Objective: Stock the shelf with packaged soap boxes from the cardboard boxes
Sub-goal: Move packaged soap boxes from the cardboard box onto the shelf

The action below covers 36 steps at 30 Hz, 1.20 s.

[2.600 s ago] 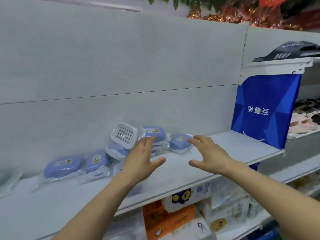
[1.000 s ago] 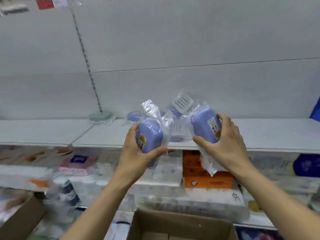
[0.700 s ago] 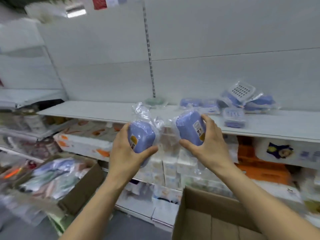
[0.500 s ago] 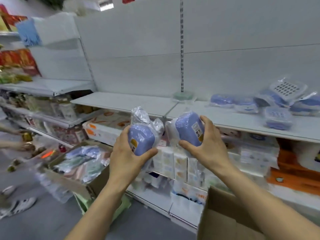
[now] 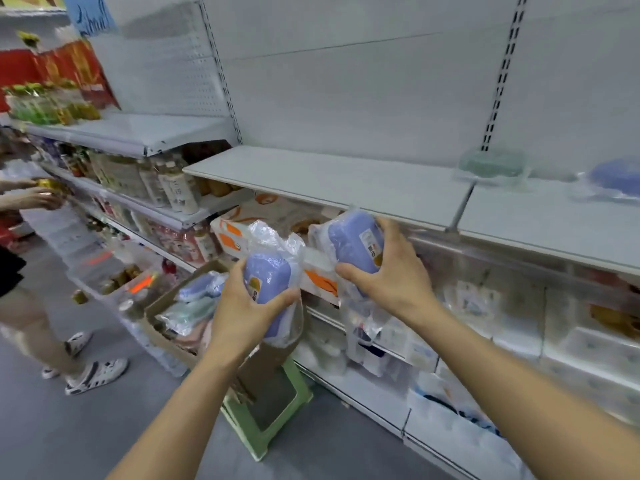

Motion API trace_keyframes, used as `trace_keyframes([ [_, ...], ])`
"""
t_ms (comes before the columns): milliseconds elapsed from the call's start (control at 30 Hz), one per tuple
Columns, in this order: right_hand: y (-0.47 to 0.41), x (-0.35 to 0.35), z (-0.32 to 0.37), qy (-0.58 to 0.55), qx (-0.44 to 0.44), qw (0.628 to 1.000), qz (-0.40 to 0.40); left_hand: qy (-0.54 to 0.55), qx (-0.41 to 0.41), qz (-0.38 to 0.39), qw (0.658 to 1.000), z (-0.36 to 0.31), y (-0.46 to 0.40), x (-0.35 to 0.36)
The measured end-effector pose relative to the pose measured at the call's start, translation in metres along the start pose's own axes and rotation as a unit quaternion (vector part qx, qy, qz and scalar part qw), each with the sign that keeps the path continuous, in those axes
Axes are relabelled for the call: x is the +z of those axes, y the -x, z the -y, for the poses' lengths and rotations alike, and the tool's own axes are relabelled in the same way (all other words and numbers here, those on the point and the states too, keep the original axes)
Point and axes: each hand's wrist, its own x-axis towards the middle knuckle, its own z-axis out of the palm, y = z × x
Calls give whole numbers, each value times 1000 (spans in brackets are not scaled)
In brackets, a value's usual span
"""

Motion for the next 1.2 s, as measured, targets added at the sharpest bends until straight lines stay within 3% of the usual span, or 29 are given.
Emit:
trace_keyframes([
  [433, -126, 192, 30, -31, 115, 975, 189, -21, -122, 36, 992, 140, -173, -42],
  [733, -180, 386, 31, -72, 297, 927, 217, -62, -187, 119, 973, 282, -321, -82],
  [1033, -200, 552, 19, 6, 386, 892, 234, -186, -170, 263, 931, 416, -413, -47],
  [1200, -200, 585, 15, 118, 360, 889, 257, -363, -60, 326, 871, 445, -404, -30],
])
